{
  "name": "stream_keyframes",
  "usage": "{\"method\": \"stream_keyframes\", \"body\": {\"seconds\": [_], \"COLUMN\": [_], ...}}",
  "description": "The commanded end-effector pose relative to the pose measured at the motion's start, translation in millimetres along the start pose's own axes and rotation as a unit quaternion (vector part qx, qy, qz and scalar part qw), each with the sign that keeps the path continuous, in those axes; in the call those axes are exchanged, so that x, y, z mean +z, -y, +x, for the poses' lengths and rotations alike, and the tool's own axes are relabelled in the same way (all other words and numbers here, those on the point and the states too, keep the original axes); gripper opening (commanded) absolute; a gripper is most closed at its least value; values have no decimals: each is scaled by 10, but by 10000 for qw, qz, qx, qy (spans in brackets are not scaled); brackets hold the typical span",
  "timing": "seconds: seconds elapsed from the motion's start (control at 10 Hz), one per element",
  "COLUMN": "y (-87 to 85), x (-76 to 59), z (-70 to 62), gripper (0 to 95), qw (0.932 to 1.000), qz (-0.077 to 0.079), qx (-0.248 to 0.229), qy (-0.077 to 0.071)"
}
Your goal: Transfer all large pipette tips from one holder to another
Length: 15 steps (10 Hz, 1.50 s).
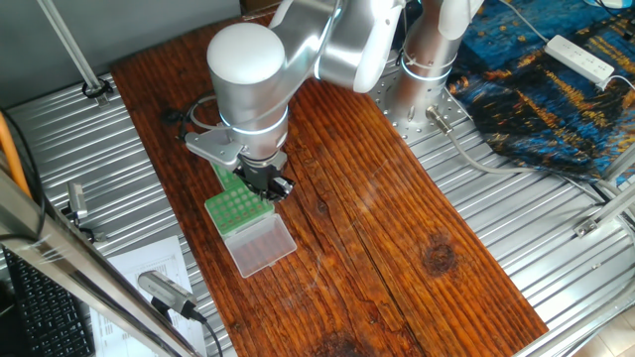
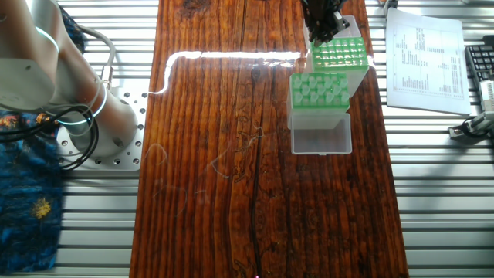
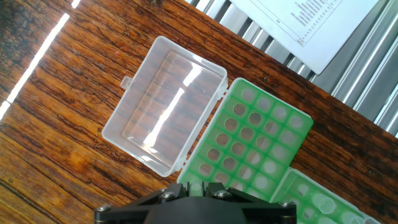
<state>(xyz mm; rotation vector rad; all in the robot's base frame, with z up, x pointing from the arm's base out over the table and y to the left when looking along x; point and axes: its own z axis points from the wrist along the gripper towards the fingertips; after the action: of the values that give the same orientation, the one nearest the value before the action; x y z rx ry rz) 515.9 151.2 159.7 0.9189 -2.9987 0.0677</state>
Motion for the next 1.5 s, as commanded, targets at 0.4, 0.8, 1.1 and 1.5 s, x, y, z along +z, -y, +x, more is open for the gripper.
{"method": "stream_keyframes", "body": {"seconds": [0.4, 0.8, 1.1, 1.5], "y": [76, 102, 184, 223], "x": [-463, -629, -827, -1088], "z": [108, 111, 102, 70], "gripper": [0, 0, 0, 0], "qw": [9996, 9993, 9985, 9974], "qz": [-99, -136, -219, -248], "qx": [-246, -314, -422, -589], "qy": [-114, -180, -256, -321]}}
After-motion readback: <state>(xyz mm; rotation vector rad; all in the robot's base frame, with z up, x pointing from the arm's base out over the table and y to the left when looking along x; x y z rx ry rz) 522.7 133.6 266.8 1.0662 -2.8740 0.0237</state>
